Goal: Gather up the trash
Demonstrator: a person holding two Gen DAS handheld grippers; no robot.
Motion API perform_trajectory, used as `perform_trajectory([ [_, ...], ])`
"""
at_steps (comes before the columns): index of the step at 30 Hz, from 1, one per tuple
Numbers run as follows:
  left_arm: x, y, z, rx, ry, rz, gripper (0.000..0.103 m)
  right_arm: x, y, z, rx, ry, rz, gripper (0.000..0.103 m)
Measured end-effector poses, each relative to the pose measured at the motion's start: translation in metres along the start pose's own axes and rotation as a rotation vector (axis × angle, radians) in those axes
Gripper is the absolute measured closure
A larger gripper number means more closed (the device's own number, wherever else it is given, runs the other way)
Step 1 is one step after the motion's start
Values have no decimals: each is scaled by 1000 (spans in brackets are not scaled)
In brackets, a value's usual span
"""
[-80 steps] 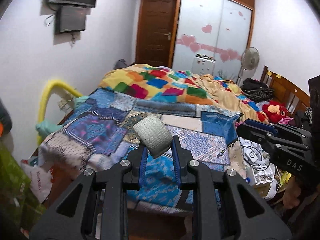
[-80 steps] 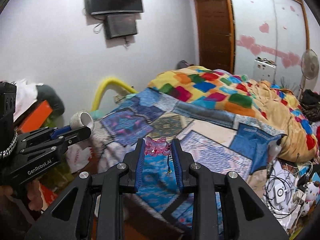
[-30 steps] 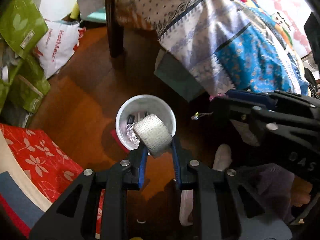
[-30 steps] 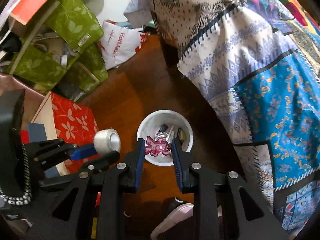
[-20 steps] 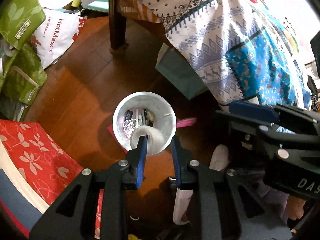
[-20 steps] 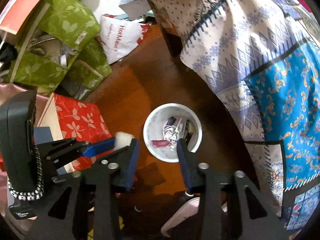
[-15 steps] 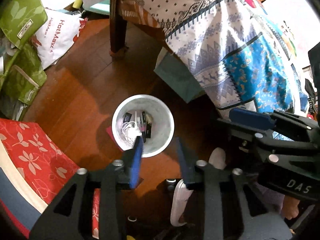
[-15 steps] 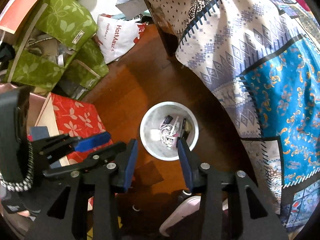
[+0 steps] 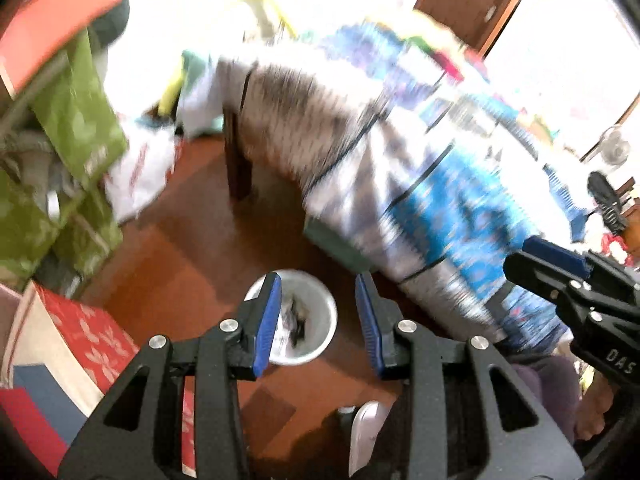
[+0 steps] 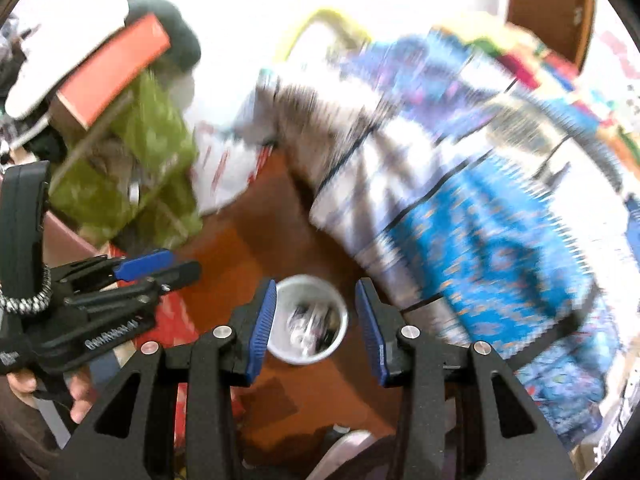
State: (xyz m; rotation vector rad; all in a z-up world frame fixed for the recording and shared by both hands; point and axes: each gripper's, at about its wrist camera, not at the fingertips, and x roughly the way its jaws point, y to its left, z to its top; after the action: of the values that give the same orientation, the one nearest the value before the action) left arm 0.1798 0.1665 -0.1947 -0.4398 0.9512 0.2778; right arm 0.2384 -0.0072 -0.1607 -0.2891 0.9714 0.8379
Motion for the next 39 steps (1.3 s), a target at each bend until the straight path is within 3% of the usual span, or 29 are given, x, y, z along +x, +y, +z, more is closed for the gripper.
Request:
perform_trajectory([
  [7,-115,-47,9,105,-272,-88,67,-115,-1,-11,60,-292,-134,65],
  [14,-202,-90,-21,218,-447,-196,67,-211,11,-46,151,-537,-249,65],
  [20,-251,-109,-62,289,-554,-211,67,-257,24,-84,226,-657,-307,65],
  [23,-269,-111,-82,309,-590,-218,59,-267,33,-100,249,-682,-322,63],
  [26,-280,-112,-99,335,-610,-220,52,-278,41,-116,264,-706,-361,46],
  [28,-285,-111,-108,339,-614,-216,32,-283,45,-125,269,-723,-383,36],
  [29,-286,-111,-111,343,-621,-211,30,-286,48,-128,270,-734,-395,32],
  [31,-287,-111,-117,353,-625,-199,27,-289,51,-133,274,-747,-424,9],
  [34,-288,-107,-123,343,-632,-193,8,-292,56,-139,292,-774,-490,3],
  [39,-290,-103,-132,342,-639,-192,7,-288,62,-143,288,-762,-545,1],
])
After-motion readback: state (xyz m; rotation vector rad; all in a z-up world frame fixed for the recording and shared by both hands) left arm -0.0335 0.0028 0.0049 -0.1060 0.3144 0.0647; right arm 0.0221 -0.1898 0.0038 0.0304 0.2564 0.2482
